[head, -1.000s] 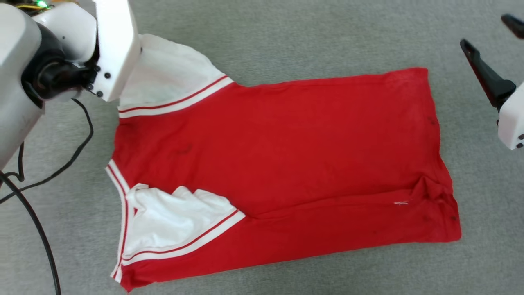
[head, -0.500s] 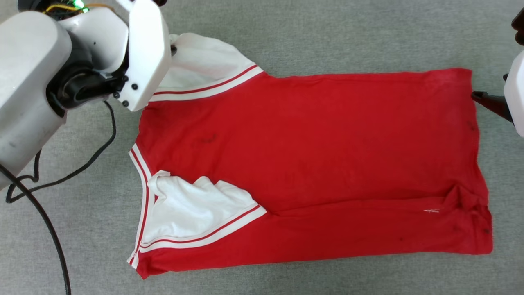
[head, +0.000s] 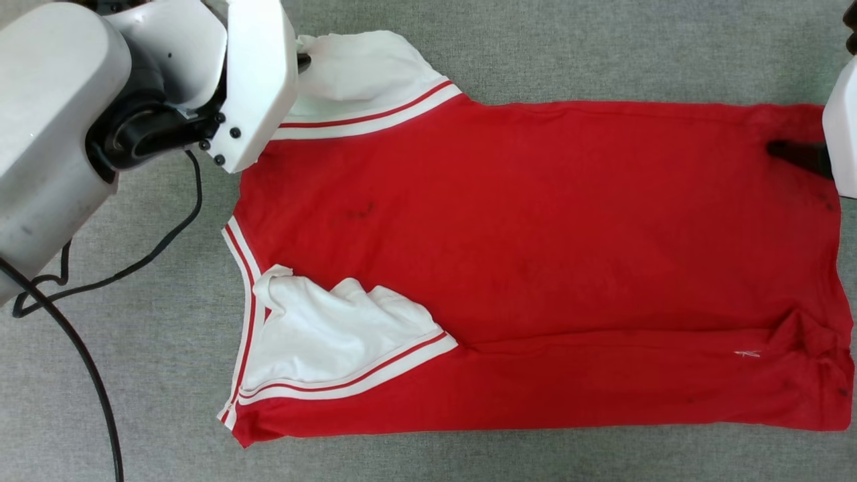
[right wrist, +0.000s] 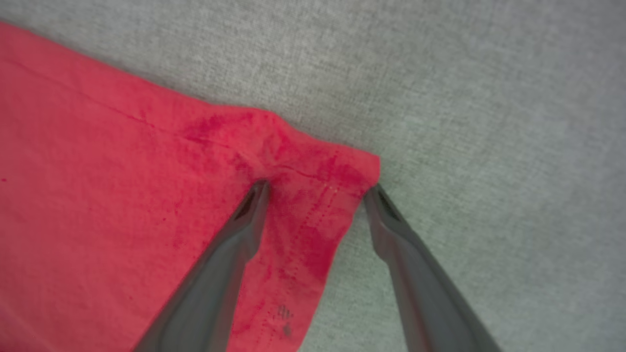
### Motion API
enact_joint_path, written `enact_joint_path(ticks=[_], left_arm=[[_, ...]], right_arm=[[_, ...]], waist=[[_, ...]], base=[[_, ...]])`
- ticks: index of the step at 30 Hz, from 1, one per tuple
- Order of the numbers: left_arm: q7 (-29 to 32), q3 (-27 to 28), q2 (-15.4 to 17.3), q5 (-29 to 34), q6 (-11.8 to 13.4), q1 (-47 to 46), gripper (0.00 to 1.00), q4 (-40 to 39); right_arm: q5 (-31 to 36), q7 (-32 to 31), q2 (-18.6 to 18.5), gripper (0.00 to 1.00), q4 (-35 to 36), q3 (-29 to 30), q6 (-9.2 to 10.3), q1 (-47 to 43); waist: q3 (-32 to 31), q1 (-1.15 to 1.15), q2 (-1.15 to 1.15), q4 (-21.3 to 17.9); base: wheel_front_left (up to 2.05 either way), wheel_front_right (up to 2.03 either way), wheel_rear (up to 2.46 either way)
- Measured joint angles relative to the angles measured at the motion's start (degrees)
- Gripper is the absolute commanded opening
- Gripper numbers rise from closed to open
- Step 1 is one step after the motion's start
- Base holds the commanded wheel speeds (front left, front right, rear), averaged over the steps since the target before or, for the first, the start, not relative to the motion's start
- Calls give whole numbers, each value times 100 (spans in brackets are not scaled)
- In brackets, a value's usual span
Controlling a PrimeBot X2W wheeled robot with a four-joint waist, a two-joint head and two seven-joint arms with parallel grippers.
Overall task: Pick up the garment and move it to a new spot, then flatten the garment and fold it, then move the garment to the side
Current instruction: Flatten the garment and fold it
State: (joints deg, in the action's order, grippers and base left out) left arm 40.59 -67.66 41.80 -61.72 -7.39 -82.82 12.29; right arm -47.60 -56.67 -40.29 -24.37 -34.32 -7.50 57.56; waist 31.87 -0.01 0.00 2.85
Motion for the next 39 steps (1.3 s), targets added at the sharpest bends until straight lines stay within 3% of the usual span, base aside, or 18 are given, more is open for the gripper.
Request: enact_joint_path(ticks=[2,3,4,18,27,39], left_arm=[[-22,-31,8,-7,0,-19,0,8],[-34,-38,12,-8,0,-38,0,16],[-48,-52,12,-12,0,-58,0,25],[-534,-236,98,-143,0,137,0,46],[-810,-337,577,-259,9,790,0,-424],[-1192,-465,1252,-360,449,2201,0,-1396]], right_arm=[[-10,35,-16,100,1,-65,0,1],[-33,51,-27,22,3,-97,1,3],[-35,90,-38,0,4,-124,1,4],[-293,1163,-4,0,-8,-558,0,-99],[-639,1764,-315,0,194,-953,0,-519],[-1024,2458,-762,0,547,-1281,0,-1470]], waist=[[29,-1,0,11],[35,-1,0,10],[37,-1,0,8],[-609,0,0,-67],[-1278,0,0,-93],[-1976,0,0,-112]], base=[[0,0,0],[0,0,0],[0,0,0],[0,0,0],[0,0,0],[0,0,0]])
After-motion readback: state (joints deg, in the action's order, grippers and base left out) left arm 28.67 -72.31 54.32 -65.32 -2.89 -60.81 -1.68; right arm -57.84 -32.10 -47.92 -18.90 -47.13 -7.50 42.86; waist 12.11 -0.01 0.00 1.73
